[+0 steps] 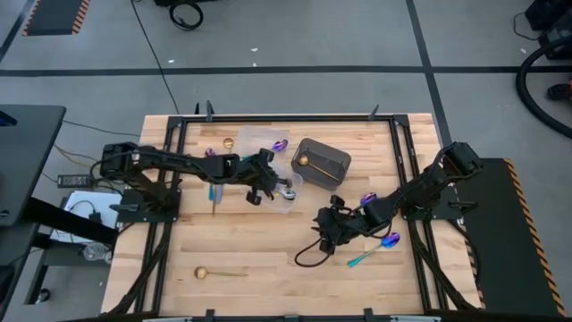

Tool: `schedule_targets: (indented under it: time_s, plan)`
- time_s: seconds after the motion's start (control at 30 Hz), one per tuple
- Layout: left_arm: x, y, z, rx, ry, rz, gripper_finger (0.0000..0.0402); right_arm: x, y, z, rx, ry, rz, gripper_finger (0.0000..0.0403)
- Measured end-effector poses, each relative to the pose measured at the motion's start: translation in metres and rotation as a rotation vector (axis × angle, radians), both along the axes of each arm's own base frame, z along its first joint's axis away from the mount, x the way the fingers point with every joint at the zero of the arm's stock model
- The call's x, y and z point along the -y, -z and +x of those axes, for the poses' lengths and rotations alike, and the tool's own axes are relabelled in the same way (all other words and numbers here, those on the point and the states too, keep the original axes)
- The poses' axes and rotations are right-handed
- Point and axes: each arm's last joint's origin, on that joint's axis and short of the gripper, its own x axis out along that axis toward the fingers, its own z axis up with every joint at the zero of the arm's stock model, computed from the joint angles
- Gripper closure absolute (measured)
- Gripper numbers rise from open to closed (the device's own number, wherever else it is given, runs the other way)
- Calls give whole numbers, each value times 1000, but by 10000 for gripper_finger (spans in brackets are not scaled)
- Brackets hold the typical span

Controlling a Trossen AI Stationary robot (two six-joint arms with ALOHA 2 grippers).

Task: Sort silverware by color (type)
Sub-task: Put the purple spoon into the bottom transparent bin, then put the blue spoon into the top transparent bin

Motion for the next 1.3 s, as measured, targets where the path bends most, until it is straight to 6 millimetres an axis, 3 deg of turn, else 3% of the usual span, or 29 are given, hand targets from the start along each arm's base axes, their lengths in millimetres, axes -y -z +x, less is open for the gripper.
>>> schedule_targets:
  time_s: [0.33,0.8,1.13,1.3]
  plan:
    - [0,24,7,-127,171,122,346,-9,0,-3,20,-20,37,273]
    - [2,51,12,-204,170,96,341,-15,0,-5,23,-34,76,273]
    - [13,44,13,-181,126,168,242,-16,0,-6,22,-35,74,273]
    - [21,35,15,-114,-12,234,226,-15,0,-6,18,-45,60,273]
